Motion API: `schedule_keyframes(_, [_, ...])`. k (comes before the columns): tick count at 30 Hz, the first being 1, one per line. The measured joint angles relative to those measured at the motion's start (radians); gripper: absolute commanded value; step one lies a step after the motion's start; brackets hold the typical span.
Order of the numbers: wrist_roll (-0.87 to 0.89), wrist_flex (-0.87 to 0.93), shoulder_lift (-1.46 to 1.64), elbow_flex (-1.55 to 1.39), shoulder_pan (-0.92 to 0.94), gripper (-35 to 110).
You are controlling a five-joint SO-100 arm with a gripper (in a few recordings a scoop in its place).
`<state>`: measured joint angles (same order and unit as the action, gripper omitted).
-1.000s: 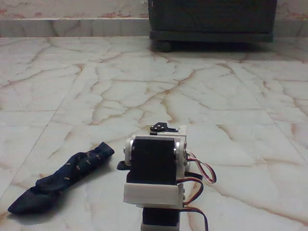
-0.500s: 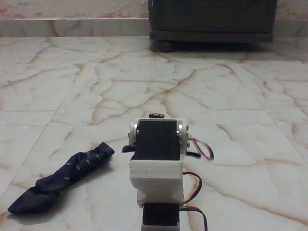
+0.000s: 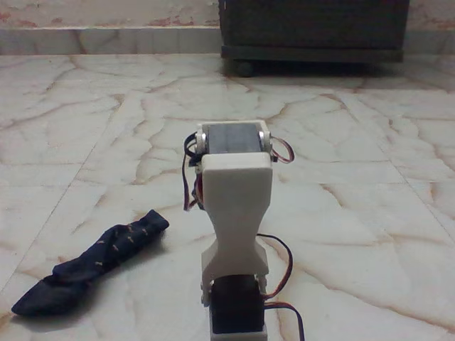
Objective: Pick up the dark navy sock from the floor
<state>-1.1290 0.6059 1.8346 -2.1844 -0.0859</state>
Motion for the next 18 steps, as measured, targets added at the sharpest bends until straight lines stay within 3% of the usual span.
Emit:
schedule_keyframes(4, [0.216,0.063,-0.067,0.031,-0.041,5])
schedule_keyframes(7, [0.256,0.063,-0.089,0.041,-0.046,6])
schedule_keyframes(10, [0.402,0.063,-0.152,0.089,-0.109,8])
schedule_keyframes(18, [0.485,0.051,-0.416,0.302,-0.267,12])
